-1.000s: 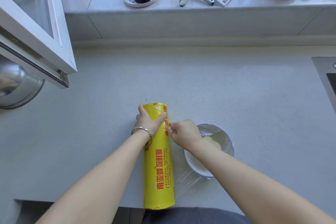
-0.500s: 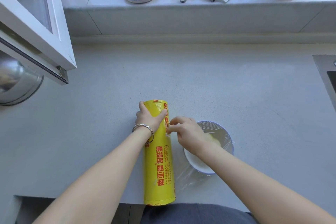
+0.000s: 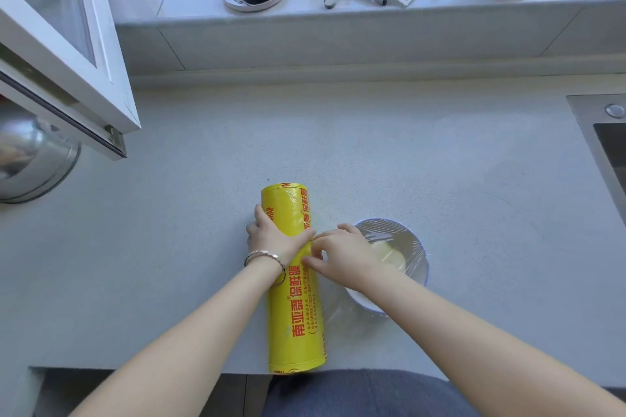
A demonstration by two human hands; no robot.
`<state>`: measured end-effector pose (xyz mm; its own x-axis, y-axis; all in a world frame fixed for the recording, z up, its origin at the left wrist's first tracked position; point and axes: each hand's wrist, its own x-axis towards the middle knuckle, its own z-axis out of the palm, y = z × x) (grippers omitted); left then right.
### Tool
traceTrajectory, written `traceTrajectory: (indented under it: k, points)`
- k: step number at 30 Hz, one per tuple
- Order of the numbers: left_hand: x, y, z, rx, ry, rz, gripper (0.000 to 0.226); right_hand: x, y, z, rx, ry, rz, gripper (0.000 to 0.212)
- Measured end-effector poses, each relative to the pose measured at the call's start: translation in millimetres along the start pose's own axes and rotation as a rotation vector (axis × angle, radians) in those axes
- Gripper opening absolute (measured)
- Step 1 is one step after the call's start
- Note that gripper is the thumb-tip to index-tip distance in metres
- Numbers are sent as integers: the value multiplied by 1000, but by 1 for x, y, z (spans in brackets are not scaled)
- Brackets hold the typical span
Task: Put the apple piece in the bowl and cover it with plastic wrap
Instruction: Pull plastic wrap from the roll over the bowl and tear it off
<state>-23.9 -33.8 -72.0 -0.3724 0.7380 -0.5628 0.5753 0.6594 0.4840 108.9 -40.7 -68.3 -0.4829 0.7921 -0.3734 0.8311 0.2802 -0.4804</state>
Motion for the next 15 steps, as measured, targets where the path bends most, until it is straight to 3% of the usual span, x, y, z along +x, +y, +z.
traceTrajectory:
  k: [5, 15]
  points:
    - [-10, -14, 7, -116, -51, -57, 90, -1, 2, 6, 34, 114, -11, 23]
    - [-10, -18, 2, -152, -55, -45, 83, 6, -2, 12, 1, 146, 80, 28]
